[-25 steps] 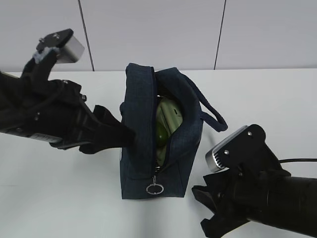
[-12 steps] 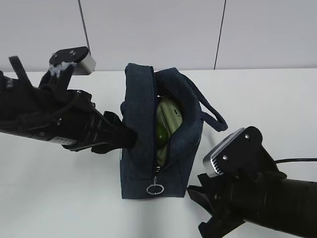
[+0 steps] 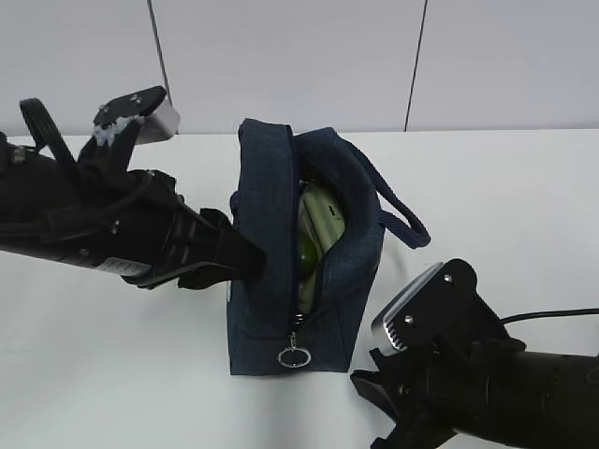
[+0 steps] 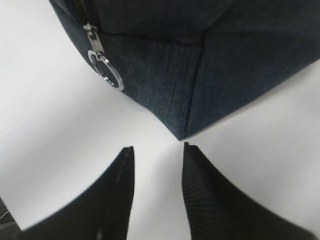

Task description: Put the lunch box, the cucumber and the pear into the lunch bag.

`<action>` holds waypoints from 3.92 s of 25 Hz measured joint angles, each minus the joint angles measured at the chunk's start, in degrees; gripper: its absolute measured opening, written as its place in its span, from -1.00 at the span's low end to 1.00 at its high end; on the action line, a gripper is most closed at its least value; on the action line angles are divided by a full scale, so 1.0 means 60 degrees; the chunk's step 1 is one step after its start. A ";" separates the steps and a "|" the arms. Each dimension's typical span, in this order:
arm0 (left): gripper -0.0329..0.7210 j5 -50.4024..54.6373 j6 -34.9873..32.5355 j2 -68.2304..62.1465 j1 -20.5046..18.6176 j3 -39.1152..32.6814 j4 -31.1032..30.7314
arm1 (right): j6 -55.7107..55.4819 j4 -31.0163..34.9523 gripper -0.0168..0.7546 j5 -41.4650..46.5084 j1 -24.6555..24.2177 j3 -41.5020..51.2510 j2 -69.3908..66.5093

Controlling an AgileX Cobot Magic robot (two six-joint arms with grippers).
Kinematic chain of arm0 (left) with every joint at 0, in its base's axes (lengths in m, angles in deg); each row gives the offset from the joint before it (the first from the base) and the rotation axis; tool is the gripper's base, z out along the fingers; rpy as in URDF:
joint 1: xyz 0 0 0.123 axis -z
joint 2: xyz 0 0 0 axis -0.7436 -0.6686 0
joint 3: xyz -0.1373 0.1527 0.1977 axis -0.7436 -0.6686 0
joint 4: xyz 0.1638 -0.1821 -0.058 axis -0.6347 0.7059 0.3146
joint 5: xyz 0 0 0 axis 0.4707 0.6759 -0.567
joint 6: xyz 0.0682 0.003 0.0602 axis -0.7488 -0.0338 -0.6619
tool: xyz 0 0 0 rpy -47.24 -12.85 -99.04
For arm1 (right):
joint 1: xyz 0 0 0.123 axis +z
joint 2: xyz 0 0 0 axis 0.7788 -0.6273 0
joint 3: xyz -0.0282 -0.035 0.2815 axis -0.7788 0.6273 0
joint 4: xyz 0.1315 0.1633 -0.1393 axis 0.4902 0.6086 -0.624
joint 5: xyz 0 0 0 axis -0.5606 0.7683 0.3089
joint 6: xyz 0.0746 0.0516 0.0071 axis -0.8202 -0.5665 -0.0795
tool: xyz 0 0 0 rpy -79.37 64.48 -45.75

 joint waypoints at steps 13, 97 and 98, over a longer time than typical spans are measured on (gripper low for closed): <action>-0.05 -0.0153 0.0000 0.0396 0.0000 0.0000 0.0161 | 0.0000 -0.0105 -0.27 -0.0163 0.0000 0.0000 -0.0023; -0.91 -0.0317 -0.0067 -0.0216 0.0000 0.0282 -0.0021 | 0.1186 -0.1355 -0.03 -0.3747 0.0000 -0.0795 -0.3080; -0.91 -0.0326 -0.0067 -0.0216 0.0000 0.0282 -0.0021 | 0.1145 -0.1407 -0.03 -0.3805 0.0000 -0.0795 -0.3080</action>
